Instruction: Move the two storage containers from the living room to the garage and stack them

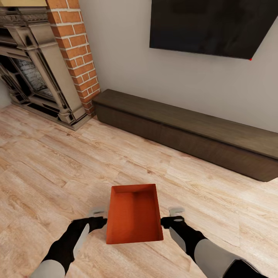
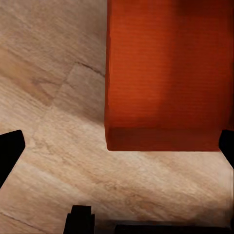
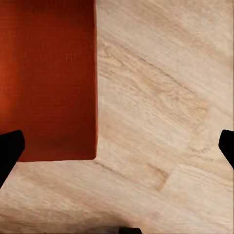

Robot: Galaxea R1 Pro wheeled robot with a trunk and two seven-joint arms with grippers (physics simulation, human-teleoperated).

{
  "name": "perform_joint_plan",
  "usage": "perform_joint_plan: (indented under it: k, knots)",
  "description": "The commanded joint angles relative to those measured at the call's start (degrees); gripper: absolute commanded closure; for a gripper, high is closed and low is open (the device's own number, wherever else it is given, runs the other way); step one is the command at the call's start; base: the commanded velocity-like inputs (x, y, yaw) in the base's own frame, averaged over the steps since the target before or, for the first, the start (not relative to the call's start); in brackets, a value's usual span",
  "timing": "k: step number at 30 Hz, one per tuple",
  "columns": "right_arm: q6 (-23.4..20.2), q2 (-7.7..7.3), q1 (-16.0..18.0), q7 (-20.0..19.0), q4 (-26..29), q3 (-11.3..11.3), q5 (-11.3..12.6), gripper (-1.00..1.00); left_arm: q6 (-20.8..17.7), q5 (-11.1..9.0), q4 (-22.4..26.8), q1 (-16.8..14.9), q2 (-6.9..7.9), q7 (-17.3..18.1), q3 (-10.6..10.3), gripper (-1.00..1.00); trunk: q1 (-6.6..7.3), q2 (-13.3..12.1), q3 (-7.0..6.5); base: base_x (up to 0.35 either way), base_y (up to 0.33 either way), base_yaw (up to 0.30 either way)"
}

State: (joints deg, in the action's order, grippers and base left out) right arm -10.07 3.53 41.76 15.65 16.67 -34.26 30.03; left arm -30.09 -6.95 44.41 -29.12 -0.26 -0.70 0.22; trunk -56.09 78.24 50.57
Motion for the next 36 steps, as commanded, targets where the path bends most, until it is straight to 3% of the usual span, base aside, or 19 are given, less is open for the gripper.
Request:
perform_joint_plan:
  k: [1, 5, 10, 16, 21, 30, 32, 34, 36]
  knots:
    - [-0.2, 0.5, 0.2, 0.8, 0.1, -0.5, 0.3, -1.0, -0.3, -0.3, 0.1, -0.2, -0.31, -0.1, 0.0, -1.0, 0.0, 0.0, 0.04, 0.0, 0.0, 0.0]
    - [3.4, 3.72, 0.6, 2.2, -0.6, -0.5, 0.3, -1.0, -1.1, 0.1, 1.1, -1.7, -2.31, 0.0, -0.3, -1.0, 0.0, 0.0, 0.04, 0.0, 0.0, 0.0]
    - [4.5, 5.04, 0.8, 3.9, -0.8, -0.5, 0.3, -1.0, -0.7, 0.3, -0.6, -2.1, -2.38, 0.0, -0.5, -1.0, 0.0, 0.0, 0.04, 0.0, 0.0, 0.0]
    - [3.8, 5.41, 0.9, 4.5, -0.8, -0.5, 0.2, -1.0, 0.0, 0.3, -2.0, -2.2, -2.35, -0.2, -0.5, -1.0, 0.0, 0.0, 0.04, 0.0, 0.0, 0.0]
    - [-1.7, 5.29, 3.0, 4.6, -1.2, -0.5, 0.1, -1.0, 0.0, 0.3, -2.3, -2.2, -2.97, -0.6, -0.6, -1.0, 0.0, 0.0, 0.04, 0.0, 0.0, 0.0]
    - [-0.8, 5.37, 3.9, 4.8, -0.6, -0.4, 0.1, -1.0, -0.1, 0.4, -1.3, -2.2, -3.04, -1.1, -0.7, -1.0, 0.0, 0.0, 0.04, 0.0, 0.0, 0.0]
    - [-0.9, 5.36, 3.9, 4.7, -0.5, -0.4, 0.0, -1.0, -0.1, 0.4, -1.3, -2.2, -3.09, -1.7, -0.7, -1.0, 0.0, 0.0, 0.04, 0.0, 0.0, 0.0]
    - [-1.2, 5.32, 3.9, 4.6, -0.4, -0.4, 0.0, -1.0, -0.2, 0.3, -1.2, -2.2, -3.56, -6.3, -0.7, -1.0, 0.0, 0.0, 0.04, 0.0, 0.0, 0.0]
    - [-1.2, 5.2, 3.9, 4.6, -0.4, -0.4, 0.0, -1.0, -0.2, 0.3, -1.1, -2.2, -3.75, -7.6, -0.8, -1.0, 0.0, 0.0, 0.04, 0.0, 0.0, 0.0]
